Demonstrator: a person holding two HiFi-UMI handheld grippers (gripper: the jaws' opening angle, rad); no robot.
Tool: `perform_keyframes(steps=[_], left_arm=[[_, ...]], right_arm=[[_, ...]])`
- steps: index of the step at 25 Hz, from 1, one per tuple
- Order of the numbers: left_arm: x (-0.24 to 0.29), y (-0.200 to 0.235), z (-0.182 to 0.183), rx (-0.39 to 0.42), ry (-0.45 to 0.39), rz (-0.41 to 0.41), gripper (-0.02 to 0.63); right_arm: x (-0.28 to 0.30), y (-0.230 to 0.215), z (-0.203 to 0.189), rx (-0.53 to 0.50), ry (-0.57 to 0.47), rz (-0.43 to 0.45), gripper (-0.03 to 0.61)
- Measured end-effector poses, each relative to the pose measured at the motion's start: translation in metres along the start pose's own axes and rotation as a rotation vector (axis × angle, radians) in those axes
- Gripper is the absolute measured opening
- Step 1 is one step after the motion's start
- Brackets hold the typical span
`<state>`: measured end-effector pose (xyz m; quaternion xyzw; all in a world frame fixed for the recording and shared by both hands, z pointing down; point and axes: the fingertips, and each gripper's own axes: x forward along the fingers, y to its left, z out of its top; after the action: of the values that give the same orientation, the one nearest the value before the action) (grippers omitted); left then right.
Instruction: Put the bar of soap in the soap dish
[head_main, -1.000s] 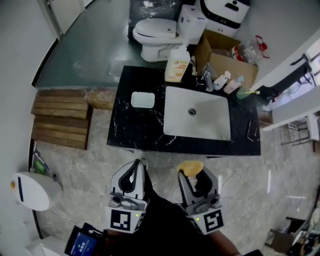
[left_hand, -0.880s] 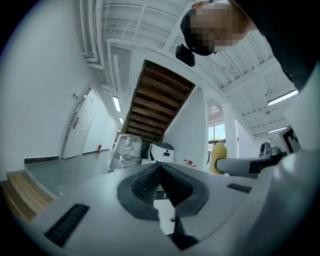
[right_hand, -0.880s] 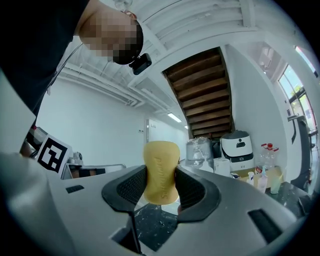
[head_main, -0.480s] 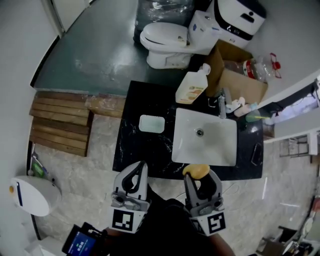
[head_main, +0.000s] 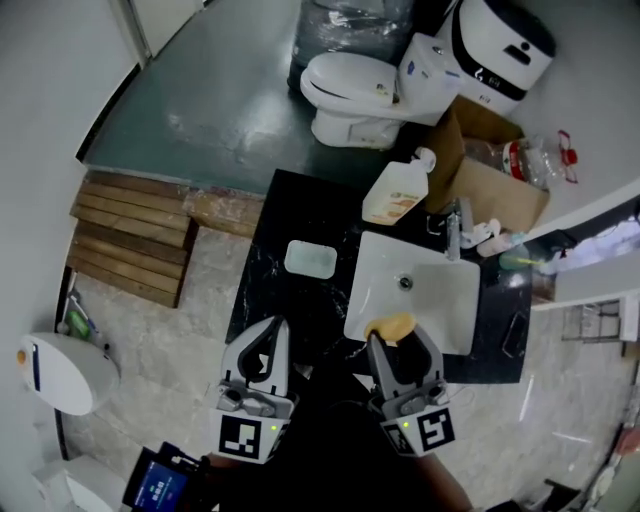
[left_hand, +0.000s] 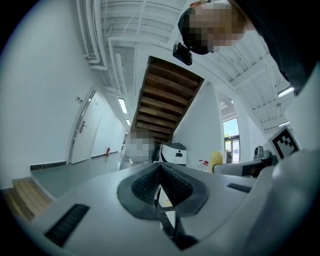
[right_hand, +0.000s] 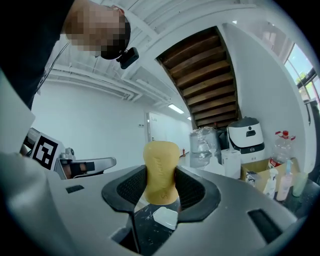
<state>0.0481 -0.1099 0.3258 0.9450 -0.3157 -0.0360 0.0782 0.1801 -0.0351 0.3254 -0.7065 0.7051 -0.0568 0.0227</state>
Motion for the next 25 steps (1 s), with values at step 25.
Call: perform_keyframes(steps=[25], left_arm=[[0.015,0.019,-0.006,-0.024,-0.026,0.165,0.001]], right_arm=[[0.096,-0.009,-0.061,-0.142,0.276,0.421,0.172]])
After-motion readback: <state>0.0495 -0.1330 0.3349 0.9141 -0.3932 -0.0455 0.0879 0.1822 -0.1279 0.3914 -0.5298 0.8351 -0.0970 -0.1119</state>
